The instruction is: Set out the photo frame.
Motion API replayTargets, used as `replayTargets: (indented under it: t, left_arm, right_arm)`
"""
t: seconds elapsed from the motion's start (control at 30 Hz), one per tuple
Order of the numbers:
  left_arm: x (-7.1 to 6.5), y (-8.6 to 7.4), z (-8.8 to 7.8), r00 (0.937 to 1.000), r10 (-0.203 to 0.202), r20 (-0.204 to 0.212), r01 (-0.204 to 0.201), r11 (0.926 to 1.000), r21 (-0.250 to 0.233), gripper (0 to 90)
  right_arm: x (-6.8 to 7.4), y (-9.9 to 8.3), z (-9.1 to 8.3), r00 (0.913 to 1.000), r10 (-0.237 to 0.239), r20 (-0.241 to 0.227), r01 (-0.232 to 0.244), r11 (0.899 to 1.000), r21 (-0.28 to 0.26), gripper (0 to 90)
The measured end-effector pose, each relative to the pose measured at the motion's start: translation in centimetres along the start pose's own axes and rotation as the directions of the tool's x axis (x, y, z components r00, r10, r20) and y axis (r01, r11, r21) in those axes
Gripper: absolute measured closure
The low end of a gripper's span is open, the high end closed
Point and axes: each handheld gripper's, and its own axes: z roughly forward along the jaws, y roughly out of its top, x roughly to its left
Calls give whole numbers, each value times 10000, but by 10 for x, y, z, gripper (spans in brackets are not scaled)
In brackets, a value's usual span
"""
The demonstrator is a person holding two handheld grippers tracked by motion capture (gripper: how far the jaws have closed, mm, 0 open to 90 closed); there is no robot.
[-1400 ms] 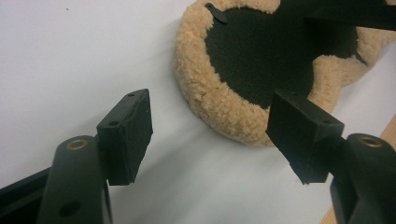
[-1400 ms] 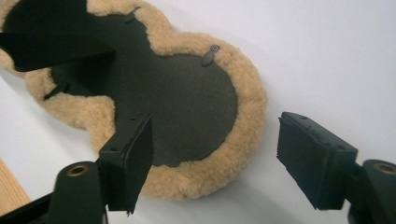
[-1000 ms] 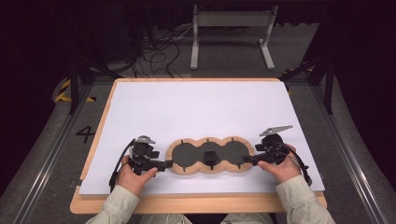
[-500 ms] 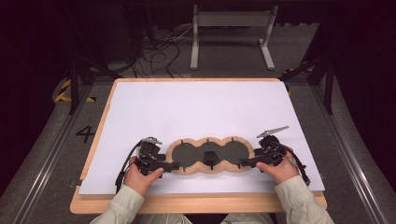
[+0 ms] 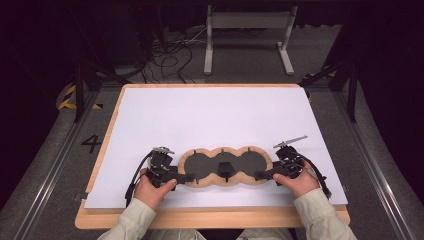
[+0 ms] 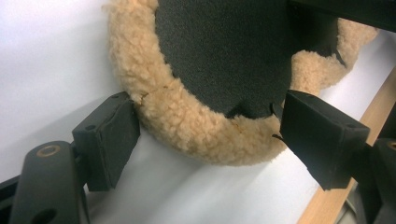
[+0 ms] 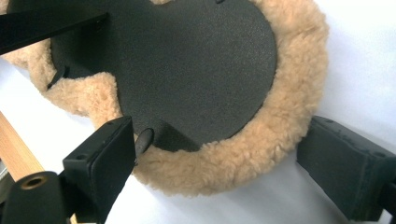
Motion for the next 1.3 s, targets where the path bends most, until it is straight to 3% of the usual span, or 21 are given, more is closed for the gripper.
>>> replayTargets:
  t: [0.2,0.47,0.7,0.83,0.93,1.07,1.2,1.3]
  left_arm:
    - [-3,2,1,9995,-105,-306,108,9999,66,211]
    - [-5,4,2,9981,-350,-498,356,9993,95,230]
    - [-3,3,1,9967,-578,-575,574,9983,-94,298]
    - [-2,3,1,9959,-723,-539,713,9973,-196,306]
    - [-4,3,2,9937,-824,-759,797,9961,-368,338]
    - [-3,4,0,9925,-872,-861,831,9953,-504,379]
    - [-9,5,-2,9912,-552,-1205,475,9967,-659,399]
    - [-11,6,-4,9878,-390,-1508,264,9961,-844,432]
  right_arm:
    - [1,0,0,9997,164,182,-163,9999,-53,170]
    - [1,-2,-2,9947,926,454,-907,9950,-418,262]
    - [-1,-4,-3,9845,1697,435,-1662,9833,-742,326]
    - [-3,-5,-4,9821,1847,361,-1814,9801,-806,349]
    - [-5,-6,-5,9751,2202,265,-2167,9714,-970,381]
    - [-5,-7,-6,9742,2237,304,-2196,9703,-1013,404]
    - [-5,-7,-11,9740,2243,313,-2198,9695,-1087,453]
    - [-3,-7,-15,9781,2014,524,-1931,9722,-1327,495]
